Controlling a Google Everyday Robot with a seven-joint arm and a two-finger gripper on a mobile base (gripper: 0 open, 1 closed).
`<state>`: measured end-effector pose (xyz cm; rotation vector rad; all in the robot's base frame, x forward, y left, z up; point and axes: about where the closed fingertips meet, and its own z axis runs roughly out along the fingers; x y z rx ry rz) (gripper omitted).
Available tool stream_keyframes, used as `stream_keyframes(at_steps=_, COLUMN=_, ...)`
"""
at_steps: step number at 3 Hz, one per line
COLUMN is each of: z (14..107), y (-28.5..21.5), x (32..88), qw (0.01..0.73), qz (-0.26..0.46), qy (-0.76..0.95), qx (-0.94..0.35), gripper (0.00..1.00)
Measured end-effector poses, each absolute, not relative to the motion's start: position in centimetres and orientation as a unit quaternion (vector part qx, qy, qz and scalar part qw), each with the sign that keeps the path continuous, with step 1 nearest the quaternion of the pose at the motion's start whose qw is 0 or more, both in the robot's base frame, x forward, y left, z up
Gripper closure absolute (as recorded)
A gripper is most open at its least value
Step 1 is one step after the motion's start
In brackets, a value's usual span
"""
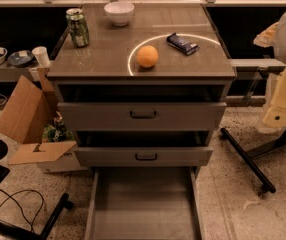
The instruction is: Close bottom drawer
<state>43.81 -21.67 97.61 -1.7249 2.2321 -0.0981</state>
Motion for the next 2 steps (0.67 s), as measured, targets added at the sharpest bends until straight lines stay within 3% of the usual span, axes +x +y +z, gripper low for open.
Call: stream_keyframes(at_steps=2, z=95.8, y=-20.9, x=43.5, qw=0.149, qz=-0.024, qy=0.782, qx=-0.605, gripper=0.0)
